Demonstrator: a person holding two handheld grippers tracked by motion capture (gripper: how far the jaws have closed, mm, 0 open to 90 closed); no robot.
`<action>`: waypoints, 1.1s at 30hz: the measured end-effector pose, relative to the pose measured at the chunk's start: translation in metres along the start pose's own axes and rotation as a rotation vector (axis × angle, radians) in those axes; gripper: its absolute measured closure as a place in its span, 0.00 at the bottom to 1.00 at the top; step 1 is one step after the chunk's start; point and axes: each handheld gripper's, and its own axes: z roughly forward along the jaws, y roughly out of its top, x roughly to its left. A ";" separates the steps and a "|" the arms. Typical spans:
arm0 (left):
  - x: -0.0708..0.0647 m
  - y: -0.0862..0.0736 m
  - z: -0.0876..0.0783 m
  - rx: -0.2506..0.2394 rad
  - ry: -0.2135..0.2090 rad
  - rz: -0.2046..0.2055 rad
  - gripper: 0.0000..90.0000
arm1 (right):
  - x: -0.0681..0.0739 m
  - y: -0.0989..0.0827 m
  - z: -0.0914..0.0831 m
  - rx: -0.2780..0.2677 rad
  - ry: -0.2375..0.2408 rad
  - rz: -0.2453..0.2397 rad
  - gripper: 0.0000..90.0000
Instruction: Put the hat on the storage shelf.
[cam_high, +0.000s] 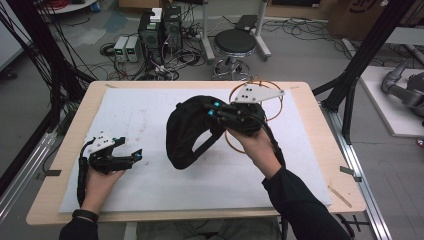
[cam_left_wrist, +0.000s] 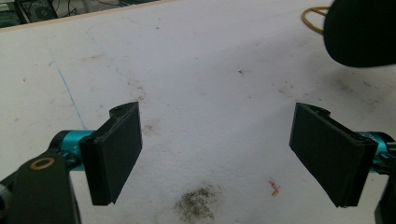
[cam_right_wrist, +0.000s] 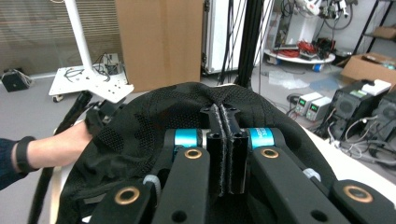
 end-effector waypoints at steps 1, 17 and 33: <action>0.000 0.000 0.000 -0.003 0.000 -0.001 0.19 | -0.002 0.003 0.003 -0.001 0.007 -0.002 1.00; 0.002 -0.002 -0.001 -0.001 -0.004 -0.003 0.19 | -0.056 0.052 -0.009 -0.118 -0.097 -0.059 1.00; 0.002 -0.003 0.000 0.006 0.003 -0.004 0.19 | -0.109 0.028 -0.095 -0.139 -0.318 0.028 1.00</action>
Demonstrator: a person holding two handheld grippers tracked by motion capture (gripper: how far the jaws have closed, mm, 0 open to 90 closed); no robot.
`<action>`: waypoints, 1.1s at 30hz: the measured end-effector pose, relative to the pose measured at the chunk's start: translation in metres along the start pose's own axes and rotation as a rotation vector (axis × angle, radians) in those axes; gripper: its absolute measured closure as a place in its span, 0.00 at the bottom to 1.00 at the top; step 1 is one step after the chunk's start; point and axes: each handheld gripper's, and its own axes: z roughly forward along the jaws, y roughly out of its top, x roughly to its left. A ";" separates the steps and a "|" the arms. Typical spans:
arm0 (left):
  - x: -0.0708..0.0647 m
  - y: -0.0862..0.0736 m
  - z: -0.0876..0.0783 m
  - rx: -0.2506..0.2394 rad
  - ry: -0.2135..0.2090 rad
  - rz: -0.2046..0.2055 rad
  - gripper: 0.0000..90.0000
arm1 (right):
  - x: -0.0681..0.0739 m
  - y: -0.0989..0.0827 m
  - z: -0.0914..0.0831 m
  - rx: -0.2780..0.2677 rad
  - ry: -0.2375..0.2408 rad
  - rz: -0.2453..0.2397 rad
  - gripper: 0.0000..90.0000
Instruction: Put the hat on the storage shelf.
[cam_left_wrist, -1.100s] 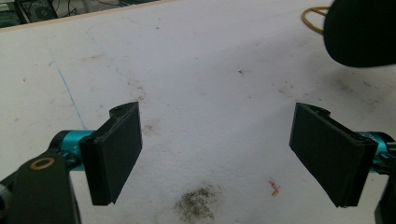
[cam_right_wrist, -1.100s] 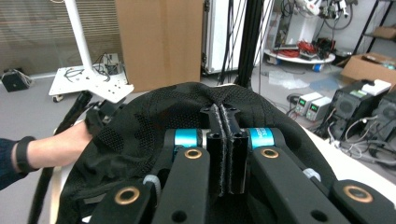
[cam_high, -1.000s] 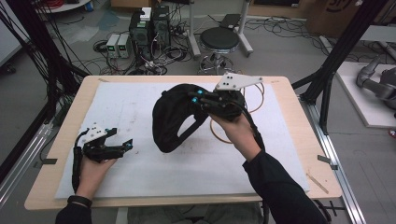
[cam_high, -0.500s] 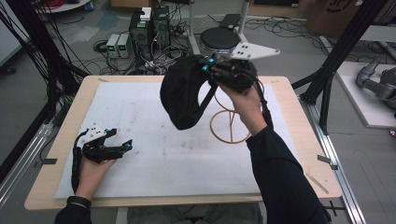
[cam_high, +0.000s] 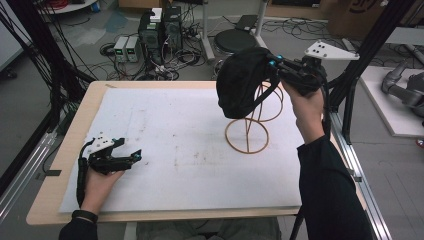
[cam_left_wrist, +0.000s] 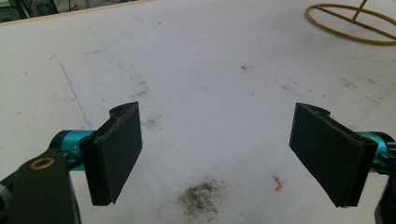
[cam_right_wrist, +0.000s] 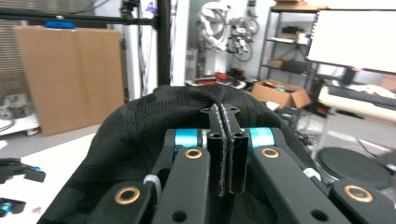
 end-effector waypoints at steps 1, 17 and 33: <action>0.000 0.000 0.000 0.000 0.000 0.000 0.19 | -0.001 -0.002 -0.002 0.005 -0.006 0.005 1.00; -0.002 0.000 0.003 0.013 -0.002 0.002 0.19 | -0.023 -0.046 -0.021 0.085 -0.100 0.045 1.00; -0.002 -0.001 0.004 0.019 -0.007 0.008 0.19 | -0.011 -0.081 -0.054 0.048 -0.154 0.082 0.52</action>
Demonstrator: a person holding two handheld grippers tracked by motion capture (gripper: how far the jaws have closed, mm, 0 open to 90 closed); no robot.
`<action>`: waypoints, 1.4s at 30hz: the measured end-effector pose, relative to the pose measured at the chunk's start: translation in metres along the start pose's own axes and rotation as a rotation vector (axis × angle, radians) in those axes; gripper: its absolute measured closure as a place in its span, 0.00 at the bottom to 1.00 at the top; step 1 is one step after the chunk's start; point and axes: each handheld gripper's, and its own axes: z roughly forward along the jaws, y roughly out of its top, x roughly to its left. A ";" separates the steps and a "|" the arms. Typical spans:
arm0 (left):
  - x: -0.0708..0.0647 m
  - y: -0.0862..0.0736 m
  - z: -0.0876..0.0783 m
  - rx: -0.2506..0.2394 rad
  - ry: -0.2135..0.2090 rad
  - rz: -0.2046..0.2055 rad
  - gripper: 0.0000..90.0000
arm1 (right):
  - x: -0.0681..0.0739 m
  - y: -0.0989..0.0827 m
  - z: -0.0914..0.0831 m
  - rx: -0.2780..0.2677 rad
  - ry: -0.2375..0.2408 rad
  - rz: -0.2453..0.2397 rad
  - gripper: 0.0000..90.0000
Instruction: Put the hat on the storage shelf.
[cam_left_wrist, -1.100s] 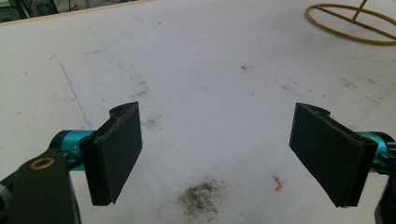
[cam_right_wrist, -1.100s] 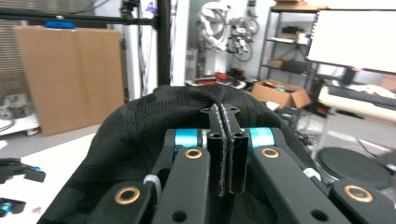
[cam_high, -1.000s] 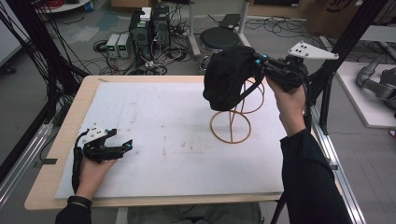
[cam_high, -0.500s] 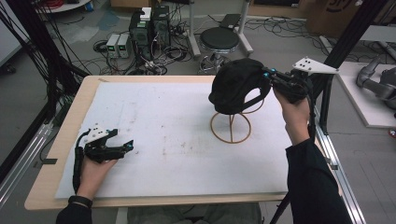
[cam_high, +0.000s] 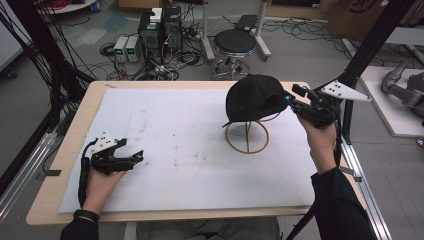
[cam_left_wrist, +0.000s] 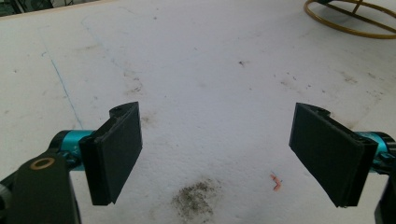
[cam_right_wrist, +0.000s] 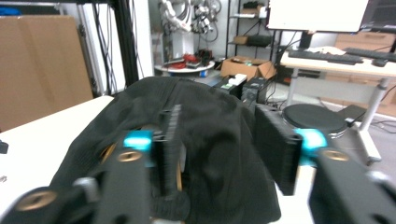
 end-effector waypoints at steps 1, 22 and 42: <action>0.000 0.000 0.000 -0.001 0.001 -0.001 0.19 | 0.001 -0.003 -0.003 -0.010 -0.001 0.004 0.49; -0.008 0.009 -0.003 -0.023 -0.027 0.040 0.19 | 0.013 -0.114 -0.039 0.042 -0.038 0.130 0.24; -0.012 0.009 -0.003 -0.060 -0.067 0.054 0.19 | 0.007 -0.151 -0.024 0.201 -0.025 0.130 0.26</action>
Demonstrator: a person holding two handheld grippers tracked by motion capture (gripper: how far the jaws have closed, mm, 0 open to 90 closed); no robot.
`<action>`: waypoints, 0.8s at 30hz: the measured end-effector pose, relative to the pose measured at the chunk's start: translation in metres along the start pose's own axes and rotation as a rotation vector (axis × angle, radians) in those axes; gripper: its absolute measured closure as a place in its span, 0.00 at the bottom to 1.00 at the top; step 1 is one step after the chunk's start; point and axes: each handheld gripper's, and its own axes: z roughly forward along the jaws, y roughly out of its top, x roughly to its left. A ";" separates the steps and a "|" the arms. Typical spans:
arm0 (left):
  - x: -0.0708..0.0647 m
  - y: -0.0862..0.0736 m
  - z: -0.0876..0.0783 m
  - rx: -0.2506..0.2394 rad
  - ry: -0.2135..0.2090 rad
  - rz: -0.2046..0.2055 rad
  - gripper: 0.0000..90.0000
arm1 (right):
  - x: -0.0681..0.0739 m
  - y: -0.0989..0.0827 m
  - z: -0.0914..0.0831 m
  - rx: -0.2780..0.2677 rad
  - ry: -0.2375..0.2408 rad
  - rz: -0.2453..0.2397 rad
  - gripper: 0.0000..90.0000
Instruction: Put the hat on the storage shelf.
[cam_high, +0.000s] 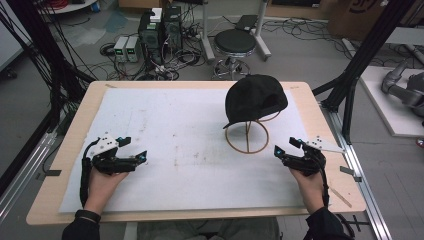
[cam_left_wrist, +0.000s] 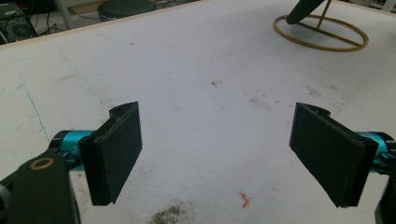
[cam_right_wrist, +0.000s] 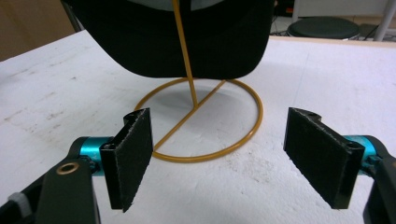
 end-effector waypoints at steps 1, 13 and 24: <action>0.000 0.000 0.000 0.000 0.000 0.000 0.19 | -0.001 0.000 0.000 0.002 -0.001 0.002 0.26; 0.001 -0.002 0.003 0.035 0.006 -0.006 0.19 | -0.007 -0.003 0.001 0.039 -0.022 -0.002 0.27; 0.002 -0.002 0.004 0.051 0.013 -0.011 0.19 | -0.008 -0.004 0.002 0.049 -0.024 -0.001 0.27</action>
